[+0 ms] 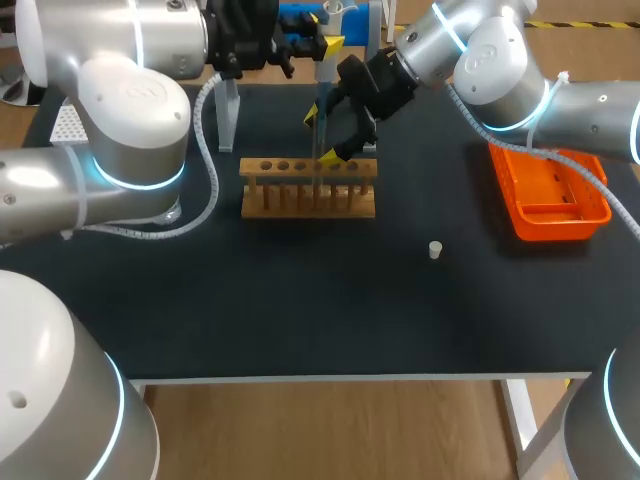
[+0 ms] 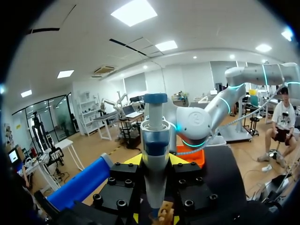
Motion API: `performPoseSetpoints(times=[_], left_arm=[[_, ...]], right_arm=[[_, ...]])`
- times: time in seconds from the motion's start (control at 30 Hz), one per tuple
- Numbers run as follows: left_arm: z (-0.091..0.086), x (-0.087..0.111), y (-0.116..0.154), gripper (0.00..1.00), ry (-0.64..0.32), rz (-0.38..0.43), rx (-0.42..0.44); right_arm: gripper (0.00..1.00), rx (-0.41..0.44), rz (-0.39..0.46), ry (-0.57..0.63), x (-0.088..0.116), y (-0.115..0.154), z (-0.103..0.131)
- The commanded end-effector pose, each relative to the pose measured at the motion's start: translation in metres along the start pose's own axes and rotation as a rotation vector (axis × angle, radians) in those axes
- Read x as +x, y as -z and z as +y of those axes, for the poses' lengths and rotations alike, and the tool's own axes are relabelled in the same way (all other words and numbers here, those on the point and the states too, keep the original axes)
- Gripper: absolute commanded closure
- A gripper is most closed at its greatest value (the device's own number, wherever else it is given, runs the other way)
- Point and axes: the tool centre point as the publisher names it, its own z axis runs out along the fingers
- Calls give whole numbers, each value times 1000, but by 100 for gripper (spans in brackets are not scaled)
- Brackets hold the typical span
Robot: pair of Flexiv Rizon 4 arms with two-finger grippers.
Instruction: Invert the test tube, pick up the pipette, mount the tip to pipette, aspirate from beaker and dispense into the tube, eject the tip, return the pipette, and cap with the stopper.
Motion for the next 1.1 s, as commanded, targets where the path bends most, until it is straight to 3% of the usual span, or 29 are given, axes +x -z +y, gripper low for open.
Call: performPoseSetpoints(times=[0.03,0.53,1.1], left_arm=[[3,1,0,100,-6,-8,14],[8,-1,2,100,-28,-26,10],[5,-6,3,100,11,18,-26]], right_arm=[[0,2,3,0,0,2,0],[0,2,3,0,0,2,0],[0,2,3,0,0,2,0]])
